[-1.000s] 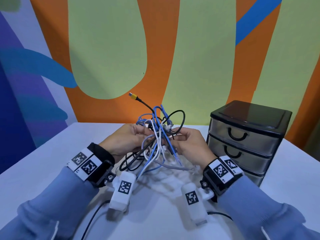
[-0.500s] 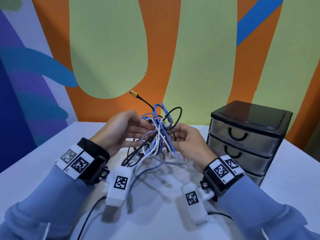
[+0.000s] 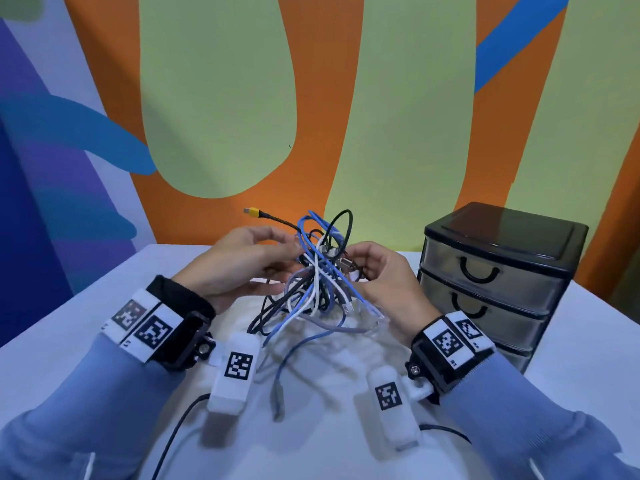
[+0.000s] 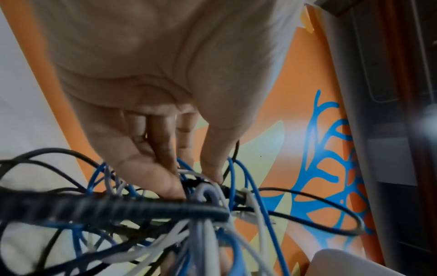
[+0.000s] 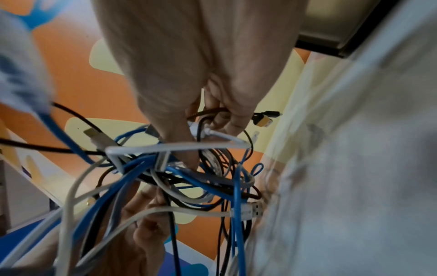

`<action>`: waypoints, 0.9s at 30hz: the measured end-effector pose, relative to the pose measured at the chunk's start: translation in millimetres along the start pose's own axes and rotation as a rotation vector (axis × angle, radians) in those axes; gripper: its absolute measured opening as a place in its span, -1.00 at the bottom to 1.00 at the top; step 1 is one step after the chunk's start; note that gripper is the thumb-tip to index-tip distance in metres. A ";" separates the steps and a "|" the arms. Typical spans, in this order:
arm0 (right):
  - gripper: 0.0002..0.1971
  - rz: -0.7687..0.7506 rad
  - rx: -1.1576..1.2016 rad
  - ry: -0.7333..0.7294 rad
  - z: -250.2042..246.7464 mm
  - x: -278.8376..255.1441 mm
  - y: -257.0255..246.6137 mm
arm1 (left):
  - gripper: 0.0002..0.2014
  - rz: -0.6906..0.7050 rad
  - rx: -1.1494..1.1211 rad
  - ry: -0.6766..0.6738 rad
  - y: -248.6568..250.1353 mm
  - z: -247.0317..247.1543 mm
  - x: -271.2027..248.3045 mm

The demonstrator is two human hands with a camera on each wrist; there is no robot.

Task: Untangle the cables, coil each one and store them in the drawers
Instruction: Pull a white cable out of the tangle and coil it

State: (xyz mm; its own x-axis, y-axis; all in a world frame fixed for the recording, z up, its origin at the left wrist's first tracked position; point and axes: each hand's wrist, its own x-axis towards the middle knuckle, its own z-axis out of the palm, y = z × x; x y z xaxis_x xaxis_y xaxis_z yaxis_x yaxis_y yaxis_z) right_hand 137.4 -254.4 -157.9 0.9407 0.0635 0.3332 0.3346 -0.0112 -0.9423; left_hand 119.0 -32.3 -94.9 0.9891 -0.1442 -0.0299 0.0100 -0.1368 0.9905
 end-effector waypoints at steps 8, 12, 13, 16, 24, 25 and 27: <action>-0.78 0.123 0.211 0.005 3.4 -1.8 -10.8 | -0.82 0.101 -0.074 0.213 0.9 -4.8 3.8; -0.60 0.202 0.316 -0.036 0.3 -1.4 -11.8 | -0.78 0.141 -0.229 0.330 1.1 -14.4 8.0; -0.53 0.197 0.300 -0.036 -0.5 -1.6 -11.5 | -0.78 0.153 -0.259 0.354 1.2 -15.5 9.0; -0.45 0.182 0.166 0.003 -0.5 -3.9 -12.0 | -0.77 0.198 -0.308 0.417 0.8 -17.6 11.4; -0.70 0.211 -0.043 0.038 5.9 -6.7 -18.6 | -0.85 0.342 -0.536 0.363 3.9 -12.5 12.9; -0.75 0.216 -0.037 0.025 6.6 -7.6 -20.0 | -0.84 0.355 -0.586 0.335 5.4 -12.6 12.3; -0.88 0.214 -0.110 0.011 6.8 -9.1 -22.6 | -0.76 0.370 -0.606 0.277 7.5 -11.9 10.5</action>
State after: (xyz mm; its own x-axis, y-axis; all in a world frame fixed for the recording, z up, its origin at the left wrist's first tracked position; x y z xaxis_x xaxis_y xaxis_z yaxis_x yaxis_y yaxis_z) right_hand 120.8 -247.9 -139.9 0.9912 0.0373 0.1269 0.1307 -0.1323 -0.9826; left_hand 131.2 -23.2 -86.1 0.9438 0.1857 0.2736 -0.3290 0.4459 0.8324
